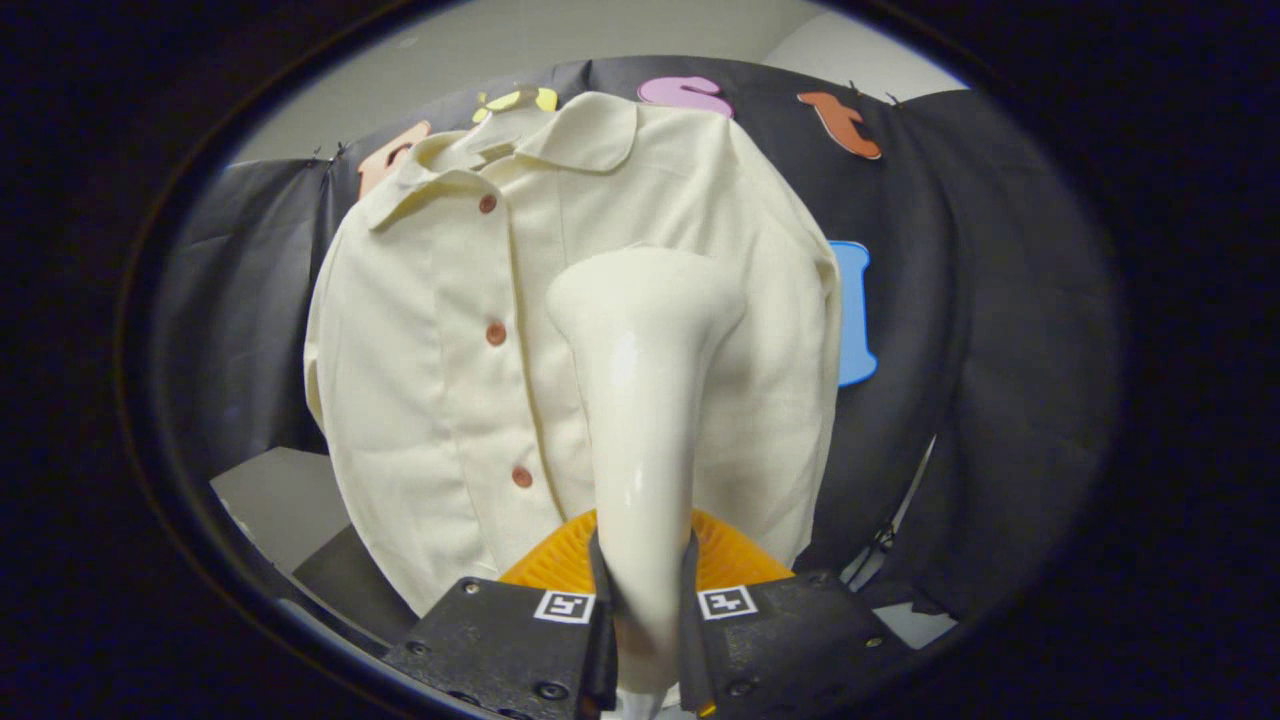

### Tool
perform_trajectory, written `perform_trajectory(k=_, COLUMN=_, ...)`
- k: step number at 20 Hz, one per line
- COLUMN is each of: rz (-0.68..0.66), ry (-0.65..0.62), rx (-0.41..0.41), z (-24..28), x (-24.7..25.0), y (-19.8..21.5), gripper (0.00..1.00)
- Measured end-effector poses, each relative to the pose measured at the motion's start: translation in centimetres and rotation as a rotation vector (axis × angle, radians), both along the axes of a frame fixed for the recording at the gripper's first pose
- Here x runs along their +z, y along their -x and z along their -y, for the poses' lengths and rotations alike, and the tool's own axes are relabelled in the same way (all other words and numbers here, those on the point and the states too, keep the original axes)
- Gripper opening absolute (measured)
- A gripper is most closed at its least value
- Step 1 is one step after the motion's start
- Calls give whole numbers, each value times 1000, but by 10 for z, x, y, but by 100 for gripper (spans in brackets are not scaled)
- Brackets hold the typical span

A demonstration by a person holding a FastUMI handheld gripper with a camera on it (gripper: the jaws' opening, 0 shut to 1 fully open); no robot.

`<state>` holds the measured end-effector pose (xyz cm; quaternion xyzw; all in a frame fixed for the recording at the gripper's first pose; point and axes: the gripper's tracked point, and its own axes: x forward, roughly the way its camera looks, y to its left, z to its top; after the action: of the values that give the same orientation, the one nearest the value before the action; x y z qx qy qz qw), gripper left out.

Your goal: Iron the clothes twice with a garment steamer, once on the left side and once on the right side.

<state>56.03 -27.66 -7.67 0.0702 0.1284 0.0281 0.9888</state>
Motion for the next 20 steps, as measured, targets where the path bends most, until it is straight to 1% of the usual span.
perform_trajectory(k=10, rz=-244, ry=-27, rx=15, z=-6, x=-141, y=41, gripper=24)
perform_trajectory(k=13, rz=-292, ry=-68, rx=-3, z=-12, x=-173, y=46, gripper=24)
perform_trajectory(k=16, rz=-365, ry=-55, rx=1, z=-10, x=-207, y=68, gripper=24)
perform_trajectory(k=18, rz=-386, ry=-82, rx=-10, z=-12, x=-222, y=79, gripper=24)
perform_trajectory(k=20, rz=-386, ry=-78, rx=-8, z=-16, x=-229, y=92, gripper=24)
